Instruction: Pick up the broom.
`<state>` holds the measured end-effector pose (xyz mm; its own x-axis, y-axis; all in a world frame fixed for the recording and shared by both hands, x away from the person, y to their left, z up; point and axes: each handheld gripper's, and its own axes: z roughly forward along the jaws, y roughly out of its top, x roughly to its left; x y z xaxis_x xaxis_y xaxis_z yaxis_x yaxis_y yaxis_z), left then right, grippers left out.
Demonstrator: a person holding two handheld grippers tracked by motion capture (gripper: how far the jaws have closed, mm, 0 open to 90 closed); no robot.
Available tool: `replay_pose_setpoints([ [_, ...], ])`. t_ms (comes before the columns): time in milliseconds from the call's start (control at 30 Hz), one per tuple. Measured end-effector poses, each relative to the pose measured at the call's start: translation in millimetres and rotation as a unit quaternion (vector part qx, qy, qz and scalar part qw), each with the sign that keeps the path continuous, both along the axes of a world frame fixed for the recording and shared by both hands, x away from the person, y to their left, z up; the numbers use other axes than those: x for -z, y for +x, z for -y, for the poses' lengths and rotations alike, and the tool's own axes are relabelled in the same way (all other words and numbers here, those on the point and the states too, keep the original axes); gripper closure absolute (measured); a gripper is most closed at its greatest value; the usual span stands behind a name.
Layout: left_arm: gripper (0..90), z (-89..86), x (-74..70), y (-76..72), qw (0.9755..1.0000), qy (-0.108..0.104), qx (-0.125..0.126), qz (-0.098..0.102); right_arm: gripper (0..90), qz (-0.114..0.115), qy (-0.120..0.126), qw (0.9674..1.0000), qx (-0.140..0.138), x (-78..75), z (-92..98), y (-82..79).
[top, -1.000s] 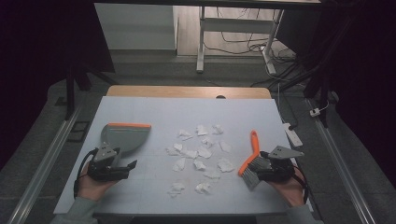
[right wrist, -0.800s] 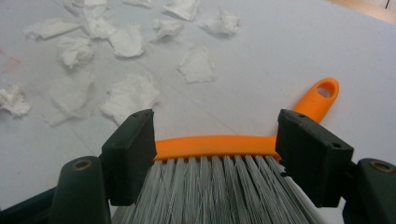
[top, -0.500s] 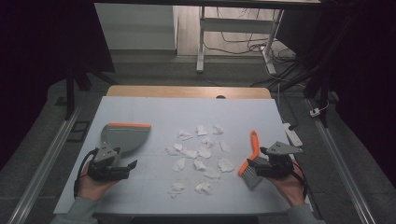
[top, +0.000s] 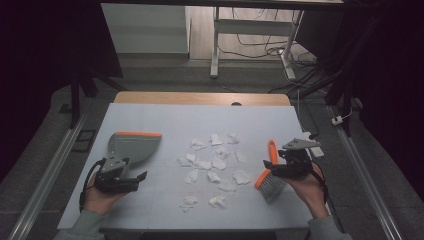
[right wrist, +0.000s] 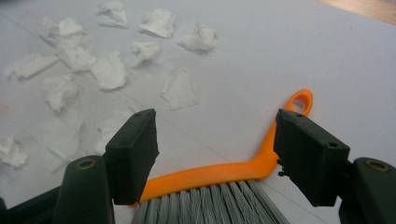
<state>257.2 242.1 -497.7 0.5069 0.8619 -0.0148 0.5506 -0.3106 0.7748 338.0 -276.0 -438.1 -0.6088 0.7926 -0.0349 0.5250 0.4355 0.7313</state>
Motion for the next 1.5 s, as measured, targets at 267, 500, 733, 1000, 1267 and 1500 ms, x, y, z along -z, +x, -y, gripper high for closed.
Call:
replay_pose_setpoints([
  [267,19.4,0.7,-0.3,-1.2,1.0000,0.001,0.001,0.001,30.9,-0.050,-0.025,0.9977,0.039,-10.0,-3.1,16.5],
  [500,19.9,-0.3,-3.1,-3.7,1.0000,-0.004,-0.001,0.004,30.6,-0.082,-0.081,0.9910,0.067,-9.3,-6.2,40.8],
  [733,20.0,-1.4,-2.9,-1.7,0.9999,-0.007,0.006,0.006,31.4,-0.111,-0.095,0.9855,0.087,-4.2,-21.2,56.4],
  [1000,20.1,0.0,-2.6,-2.3,0.9998,-0.010,0.013,0.008,33.2,-0.177,-0.117,0.9672,0.139,8.1,-23.0,77.5],
  [1267,20.1,-0.3,-2.6,-2.6,0.9999,-0.010,0.011,0.008,35.1,-0.209,-0.134,0.9550,0.162,25.5,-18.6,84.4],
  [1500,20.3,-0.8,0.1,-1.6,0.9999,-0.008,0.010,0.003,39.9,-0.234,-0.139,0.9441,0.187,37.2,-15.5,90.2],
])
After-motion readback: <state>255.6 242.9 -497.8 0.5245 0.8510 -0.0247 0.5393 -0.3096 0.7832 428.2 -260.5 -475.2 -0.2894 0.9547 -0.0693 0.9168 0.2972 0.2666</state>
